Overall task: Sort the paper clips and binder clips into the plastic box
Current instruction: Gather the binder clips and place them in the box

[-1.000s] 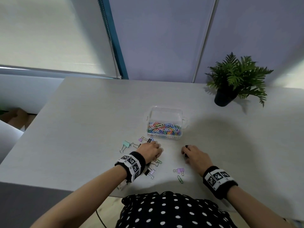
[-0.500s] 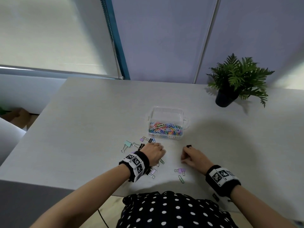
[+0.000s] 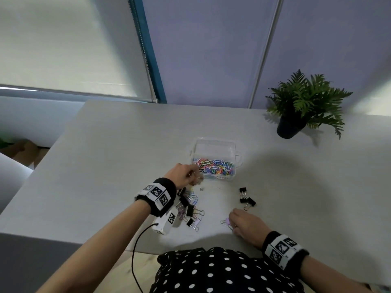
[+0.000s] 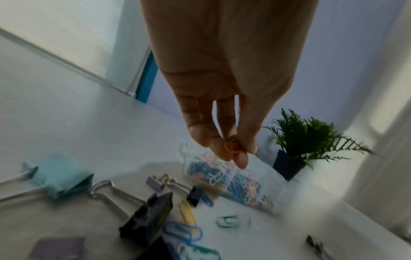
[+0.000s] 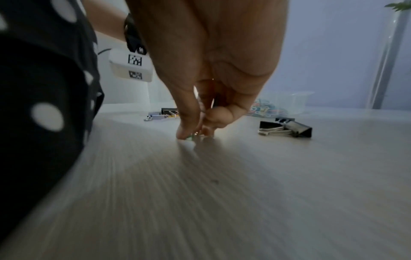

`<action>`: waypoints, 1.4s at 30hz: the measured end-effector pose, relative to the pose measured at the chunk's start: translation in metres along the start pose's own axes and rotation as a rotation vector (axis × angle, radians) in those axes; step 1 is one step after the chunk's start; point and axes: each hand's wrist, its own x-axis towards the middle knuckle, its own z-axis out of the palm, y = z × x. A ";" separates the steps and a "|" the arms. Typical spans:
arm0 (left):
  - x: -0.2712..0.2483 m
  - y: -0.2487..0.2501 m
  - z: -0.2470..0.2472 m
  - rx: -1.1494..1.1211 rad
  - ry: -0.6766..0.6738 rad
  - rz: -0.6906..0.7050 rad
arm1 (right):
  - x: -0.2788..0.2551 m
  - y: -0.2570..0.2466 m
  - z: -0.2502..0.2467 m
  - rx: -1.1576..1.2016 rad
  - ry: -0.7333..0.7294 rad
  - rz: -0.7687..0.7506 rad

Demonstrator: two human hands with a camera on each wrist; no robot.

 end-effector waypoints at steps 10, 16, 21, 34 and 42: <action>0.034 0.014 -0.021 -0.101 0.117 -0.072 | 0.002 0.003 -0.008 0.328 0.018 -0.061; 0.060 0.030 -0.020 -0.058 0.136 -0.104 | 0.027 0.015 -0.062 0.800 0.237 0.055; 0.068 0.031 -0.017 -0.039 0.133 -0.118 | 0.073 0.018 -0.106 0.829 0.488 0.163; -0.016 -0.019 -0.005 0.072 0.051 -0.107 | 0.096 -0.031 -0.081 0.147 0.350 -0.252; -0.038 -0.009 0.045 0.412 0.072 -0.174 | 0.110 -0.059 -0.035 -0.152 0.151 -0.122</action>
